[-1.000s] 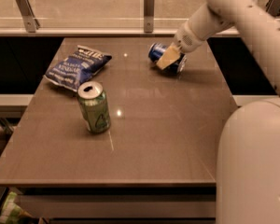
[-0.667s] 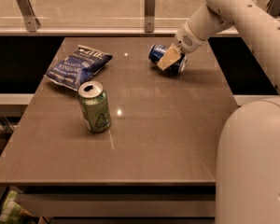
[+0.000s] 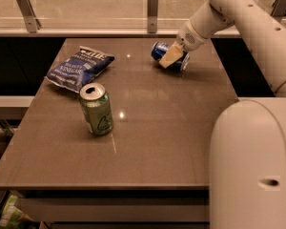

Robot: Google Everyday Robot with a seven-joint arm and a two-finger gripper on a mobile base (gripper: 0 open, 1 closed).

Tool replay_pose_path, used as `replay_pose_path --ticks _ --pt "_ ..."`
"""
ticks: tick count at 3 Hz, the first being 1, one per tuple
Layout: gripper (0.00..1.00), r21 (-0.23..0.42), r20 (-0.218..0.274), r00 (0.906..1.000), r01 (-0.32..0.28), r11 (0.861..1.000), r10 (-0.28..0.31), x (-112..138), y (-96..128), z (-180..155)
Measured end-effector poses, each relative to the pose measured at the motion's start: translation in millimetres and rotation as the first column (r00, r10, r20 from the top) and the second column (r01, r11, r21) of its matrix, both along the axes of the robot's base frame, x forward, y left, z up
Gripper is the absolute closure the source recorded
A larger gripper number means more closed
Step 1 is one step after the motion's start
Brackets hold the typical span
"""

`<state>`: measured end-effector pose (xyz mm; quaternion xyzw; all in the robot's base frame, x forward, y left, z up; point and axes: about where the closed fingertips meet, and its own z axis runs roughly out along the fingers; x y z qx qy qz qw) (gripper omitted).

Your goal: Place pepsi can upright

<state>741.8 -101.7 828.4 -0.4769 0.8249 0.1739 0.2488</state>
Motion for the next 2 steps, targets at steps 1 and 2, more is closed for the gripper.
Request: replay_pose_path --ticks 1,2 --pt "1.0 0.002 0.002 1.0 0.001 1.0 -0.001 5.1 1.3 1.4" --pt "0.82 0.003 -0.002 1.0 -0.002 1.0 0.002 5.6 3.5 -0.9"
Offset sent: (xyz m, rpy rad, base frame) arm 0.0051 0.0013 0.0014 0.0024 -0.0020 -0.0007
